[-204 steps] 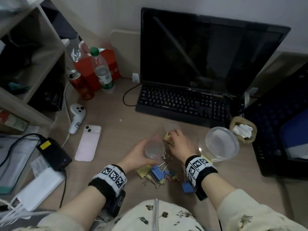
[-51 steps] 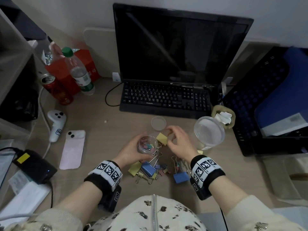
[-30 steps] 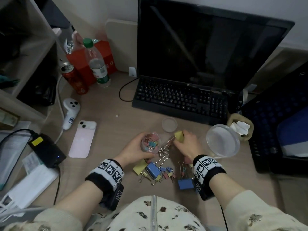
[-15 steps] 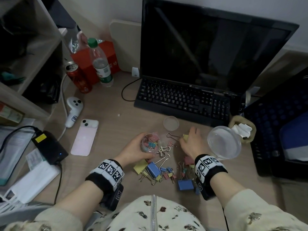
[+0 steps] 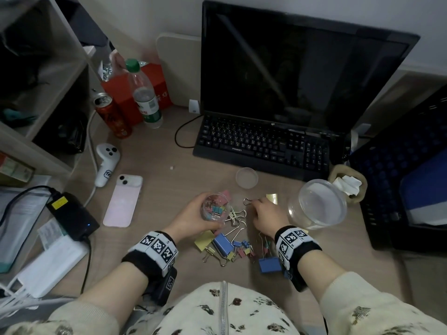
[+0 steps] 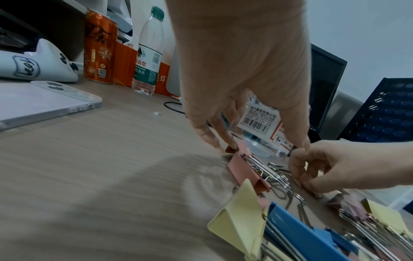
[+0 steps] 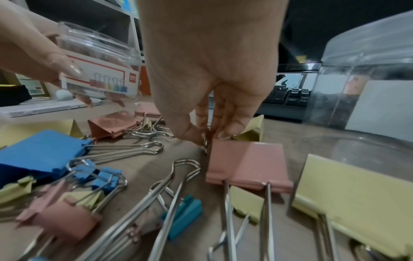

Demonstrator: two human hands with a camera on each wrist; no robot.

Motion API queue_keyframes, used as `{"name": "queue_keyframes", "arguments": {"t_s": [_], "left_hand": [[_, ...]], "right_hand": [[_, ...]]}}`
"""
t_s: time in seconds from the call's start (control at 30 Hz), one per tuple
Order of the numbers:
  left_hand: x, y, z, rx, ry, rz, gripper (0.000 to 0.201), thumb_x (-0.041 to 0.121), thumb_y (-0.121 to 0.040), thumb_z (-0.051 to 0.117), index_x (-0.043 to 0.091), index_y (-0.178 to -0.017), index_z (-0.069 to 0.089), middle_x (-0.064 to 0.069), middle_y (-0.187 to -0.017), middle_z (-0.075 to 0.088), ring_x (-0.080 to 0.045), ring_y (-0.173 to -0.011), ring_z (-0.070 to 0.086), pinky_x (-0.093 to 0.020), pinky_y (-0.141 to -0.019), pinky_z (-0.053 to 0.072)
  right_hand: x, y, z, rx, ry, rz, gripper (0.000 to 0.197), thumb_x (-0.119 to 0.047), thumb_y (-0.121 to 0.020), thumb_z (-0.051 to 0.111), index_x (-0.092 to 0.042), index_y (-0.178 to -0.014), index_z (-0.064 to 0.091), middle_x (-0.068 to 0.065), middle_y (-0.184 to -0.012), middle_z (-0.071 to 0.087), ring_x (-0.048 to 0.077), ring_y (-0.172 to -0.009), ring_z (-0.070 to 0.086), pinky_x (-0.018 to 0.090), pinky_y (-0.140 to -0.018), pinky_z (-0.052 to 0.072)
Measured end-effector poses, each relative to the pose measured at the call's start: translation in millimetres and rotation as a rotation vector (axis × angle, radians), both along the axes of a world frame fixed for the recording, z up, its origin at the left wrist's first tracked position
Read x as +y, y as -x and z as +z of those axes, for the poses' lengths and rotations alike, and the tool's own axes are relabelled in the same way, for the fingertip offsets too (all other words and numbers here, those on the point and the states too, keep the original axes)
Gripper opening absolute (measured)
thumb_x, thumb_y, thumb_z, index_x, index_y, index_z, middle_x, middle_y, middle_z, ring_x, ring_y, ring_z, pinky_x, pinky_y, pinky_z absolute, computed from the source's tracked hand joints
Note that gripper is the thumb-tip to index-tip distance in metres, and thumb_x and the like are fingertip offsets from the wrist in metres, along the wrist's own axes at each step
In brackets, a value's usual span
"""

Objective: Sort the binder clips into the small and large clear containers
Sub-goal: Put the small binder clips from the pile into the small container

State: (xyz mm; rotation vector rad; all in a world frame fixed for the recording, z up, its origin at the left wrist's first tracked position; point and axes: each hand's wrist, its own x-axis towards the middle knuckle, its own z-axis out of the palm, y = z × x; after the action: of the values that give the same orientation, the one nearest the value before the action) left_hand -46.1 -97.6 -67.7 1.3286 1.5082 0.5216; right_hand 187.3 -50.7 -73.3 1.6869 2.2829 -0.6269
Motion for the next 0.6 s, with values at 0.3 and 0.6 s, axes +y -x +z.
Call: {"name": "queue_keyframes", "arguments": {"t_s": [0.3,0.6], "left_hand": [[-9.2,3.8,4.0,0.011,-0.004,-0.008,0.08,0.027,-0.059,0.092,0.036,-0.122,0.044,0.014,-0.116,0.059,-0.002,-0.106,0.059,-0.03,-0.098,0.05],[-25.9,-10.2,2.4,-0.028,-0.001,-0.018,0.089,0.058,-0.04,0.088,0.042,-0.119,0.049,0.013,-0.118,0.062,-0.006,-0.109,0.062,-0.038,-0.099,0.052]], "right_hand": [[-5.1,-11.6,9.2,0.139,-0.057,-0.131,0.025,-0.006,-0.084,0.053,-0.011,-0.107,0.06,0.007,-0.111,0.056,0.028,-0.097,0.058,0.033,-0.074,0.047],[-10.7,11.7,70.8,0.739,-0.085,-0.147,0.014,-0.013,-0.085,0.067,-0.025,-0.09,0.062,-0.011,-0.09,0.063,0.002,-0.082,0.06,0.014,-0.074,0.048]]}}
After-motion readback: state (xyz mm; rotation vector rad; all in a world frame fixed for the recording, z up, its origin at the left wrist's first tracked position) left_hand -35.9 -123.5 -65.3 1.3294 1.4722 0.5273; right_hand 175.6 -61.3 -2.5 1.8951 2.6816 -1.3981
